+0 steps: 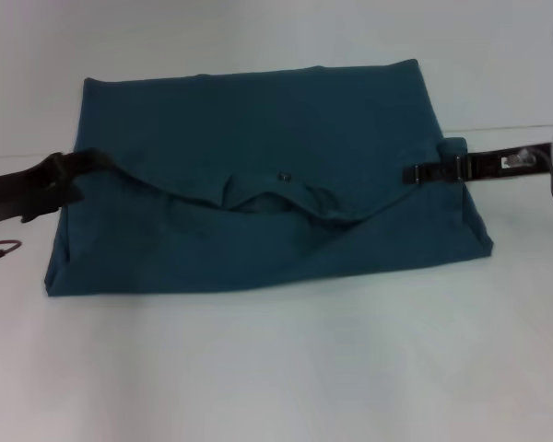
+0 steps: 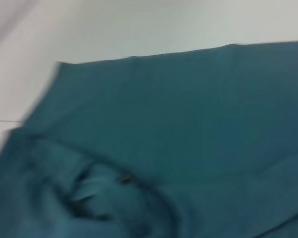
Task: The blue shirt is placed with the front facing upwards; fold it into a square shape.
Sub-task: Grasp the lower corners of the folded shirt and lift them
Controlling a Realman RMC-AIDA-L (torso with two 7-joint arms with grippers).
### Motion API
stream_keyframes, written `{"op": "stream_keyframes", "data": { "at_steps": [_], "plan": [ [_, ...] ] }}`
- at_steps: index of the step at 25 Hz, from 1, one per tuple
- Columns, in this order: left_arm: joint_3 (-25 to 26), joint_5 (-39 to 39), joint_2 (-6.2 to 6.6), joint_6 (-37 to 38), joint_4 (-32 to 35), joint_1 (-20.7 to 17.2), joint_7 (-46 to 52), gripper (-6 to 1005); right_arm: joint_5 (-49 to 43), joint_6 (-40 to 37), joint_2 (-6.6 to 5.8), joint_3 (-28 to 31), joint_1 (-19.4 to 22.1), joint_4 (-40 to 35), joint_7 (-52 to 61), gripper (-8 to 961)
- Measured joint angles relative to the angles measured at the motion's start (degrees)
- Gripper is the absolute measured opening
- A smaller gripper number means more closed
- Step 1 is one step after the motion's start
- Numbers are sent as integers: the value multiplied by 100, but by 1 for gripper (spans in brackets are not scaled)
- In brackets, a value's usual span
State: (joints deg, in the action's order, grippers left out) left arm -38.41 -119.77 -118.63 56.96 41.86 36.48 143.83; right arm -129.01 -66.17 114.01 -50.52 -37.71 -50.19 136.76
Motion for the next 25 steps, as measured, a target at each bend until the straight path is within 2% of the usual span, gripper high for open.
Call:
{"op": "stream_keyframes", "data": {
  "at_steps": [5,9,13,18,19,25],
  "plan": [
    [149,772,45,577,-14,-529,-227,799,1564,-783,18,297,677,209,-1082,928],
    [548,778,76,1003,-136,-722,-283,797,2371,-1675,14,640,1023,572,-1801,927],
    [674,695,109,1045,-295,-847,-261,797,2480,-2151,15,865,1227,769,-2117,925],
    [639,457,112,847,-517,-815,-480,797,2458,-2218,4,864,1345,902,-2369,922],
    [626,426,112,771,-585,-780,-673,797,2459,-2188,-34,888,1346,1021,-2475,922],
    [602,394,127,557,-723,-677,-1829,797,2466,-2126,-69,896,1337,1082,-2550,919]
  ]
}}
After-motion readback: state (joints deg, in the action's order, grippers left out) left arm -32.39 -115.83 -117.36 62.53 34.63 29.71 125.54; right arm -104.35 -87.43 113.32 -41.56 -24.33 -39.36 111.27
